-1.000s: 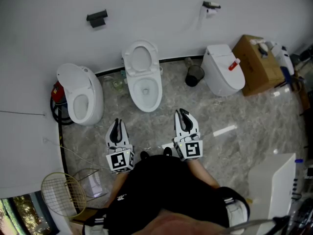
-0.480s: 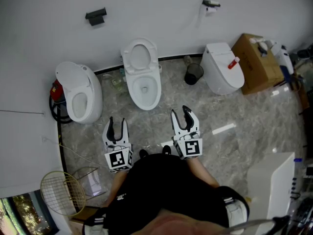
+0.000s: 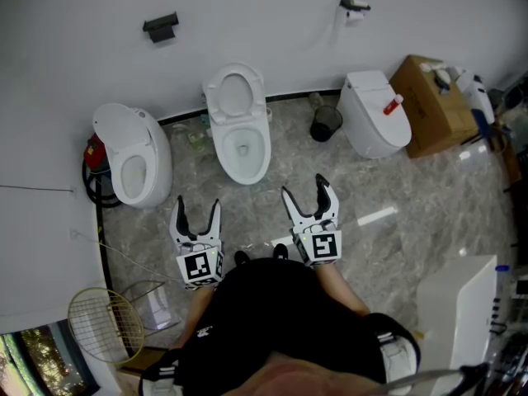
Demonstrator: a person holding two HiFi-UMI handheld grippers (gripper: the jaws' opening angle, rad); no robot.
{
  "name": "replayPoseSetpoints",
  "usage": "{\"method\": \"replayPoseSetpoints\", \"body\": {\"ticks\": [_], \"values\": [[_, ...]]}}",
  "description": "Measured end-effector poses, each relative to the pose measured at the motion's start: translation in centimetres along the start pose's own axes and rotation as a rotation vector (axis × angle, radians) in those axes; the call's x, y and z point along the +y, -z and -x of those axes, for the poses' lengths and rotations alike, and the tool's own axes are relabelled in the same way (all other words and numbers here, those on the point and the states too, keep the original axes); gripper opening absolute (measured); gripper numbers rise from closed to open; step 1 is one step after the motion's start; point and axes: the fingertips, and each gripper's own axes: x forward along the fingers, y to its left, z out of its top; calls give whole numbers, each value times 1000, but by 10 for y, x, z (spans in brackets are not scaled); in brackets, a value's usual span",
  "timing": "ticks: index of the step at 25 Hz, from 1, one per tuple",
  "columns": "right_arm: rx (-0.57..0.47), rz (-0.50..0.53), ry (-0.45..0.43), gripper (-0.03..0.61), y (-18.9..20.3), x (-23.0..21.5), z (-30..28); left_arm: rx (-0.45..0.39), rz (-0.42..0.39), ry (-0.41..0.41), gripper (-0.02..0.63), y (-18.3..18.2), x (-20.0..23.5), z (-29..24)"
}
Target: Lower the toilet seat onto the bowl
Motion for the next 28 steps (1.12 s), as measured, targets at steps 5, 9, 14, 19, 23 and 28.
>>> {"method": "replayPoseSetpoints", "body": {"ticks": [5,9,14,19,23,28], "values": [[-2,4,-2,397,0,0,0,-5,-4,14,436,-3,-4,0],[12,-17,-12,420,1,2,1,-20,-15,26,474,-7,-8,3],[13,-6,-13,422,-7,8,8,-19,-9,34,482,-14,-7,11],[9,14,-1,422,-9,16,13,-18,-10,52,483,-16,-1,21],[5,16,16,422,-7,30,19,-18,-12,70,483,-9,12,29],[1,20,28,422,-6,50,24,-20,-4,85,483,-5,28,39]]}}
